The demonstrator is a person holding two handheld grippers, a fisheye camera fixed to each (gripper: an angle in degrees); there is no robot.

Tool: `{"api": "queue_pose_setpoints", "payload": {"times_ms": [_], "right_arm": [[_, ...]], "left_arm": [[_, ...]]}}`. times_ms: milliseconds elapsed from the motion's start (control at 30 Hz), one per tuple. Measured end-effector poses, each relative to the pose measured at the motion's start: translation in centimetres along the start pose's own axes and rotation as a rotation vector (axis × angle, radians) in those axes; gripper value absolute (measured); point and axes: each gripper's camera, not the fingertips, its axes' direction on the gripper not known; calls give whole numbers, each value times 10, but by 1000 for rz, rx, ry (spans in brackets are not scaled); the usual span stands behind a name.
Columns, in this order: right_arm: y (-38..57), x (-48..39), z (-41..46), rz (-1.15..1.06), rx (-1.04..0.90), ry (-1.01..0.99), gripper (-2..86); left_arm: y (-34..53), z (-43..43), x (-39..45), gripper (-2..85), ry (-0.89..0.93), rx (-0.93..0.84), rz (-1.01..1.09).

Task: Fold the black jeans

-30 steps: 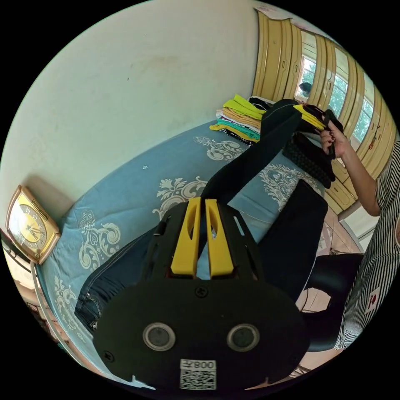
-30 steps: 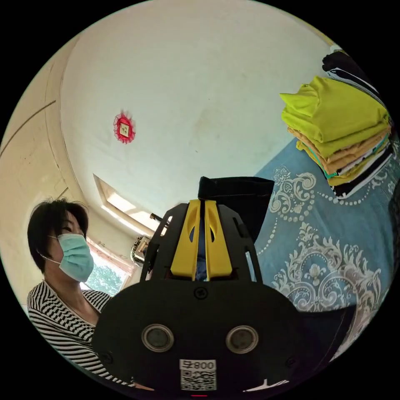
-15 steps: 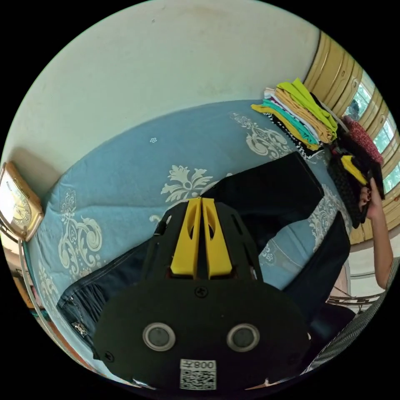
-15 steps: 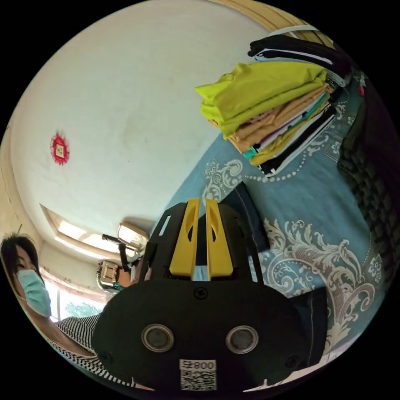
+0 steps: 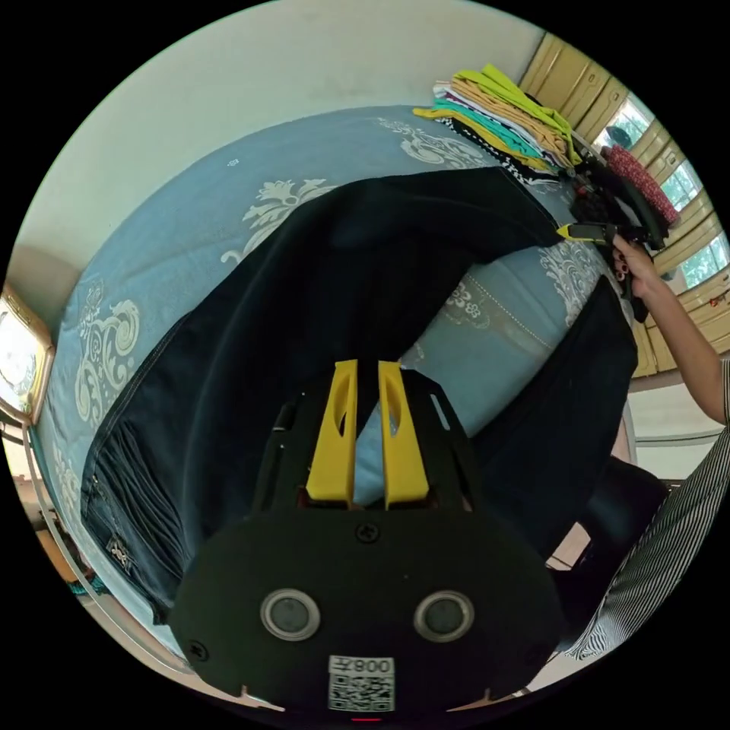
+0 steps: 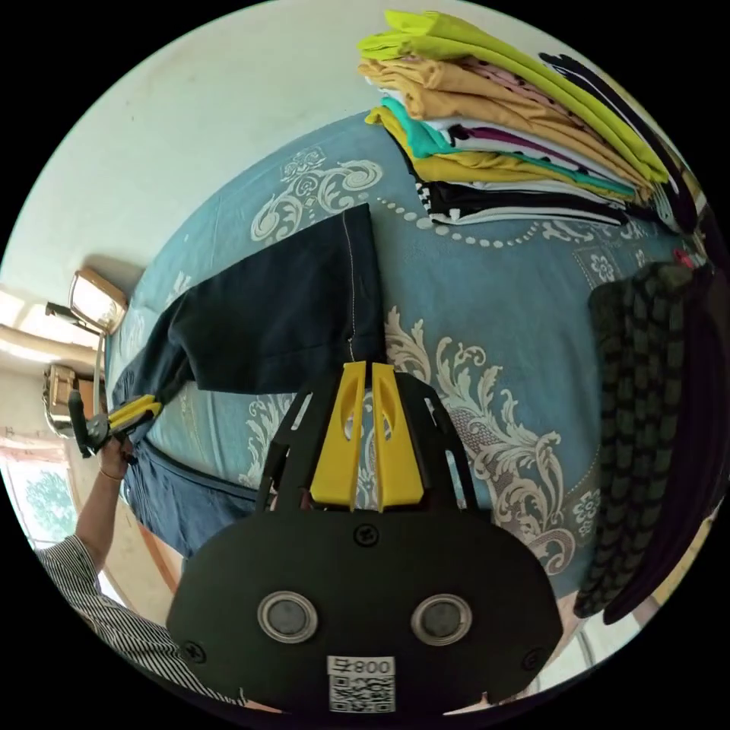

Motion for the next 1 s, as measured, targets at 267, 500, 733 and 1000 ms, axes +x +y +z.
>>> {"api": "queue_pose_setpoints", "payload": {"times_ms": [267,500,733,1000], "right_arm": [[-86,-65,-58,-195,-28,103,1],[-110,-97,-30,-241,-181,205,3],[-112,-109,-60,-101,-13,94,41],[-217,-220,-24,-229,-42,201,82]], "left_arm": [[5,-6,-28,27,234,80,-57],[10,45,-29,34,263,-46,-37],[34,49,-45,32,383,103,-49],[20,79,-40,43,374,193,6]]}}
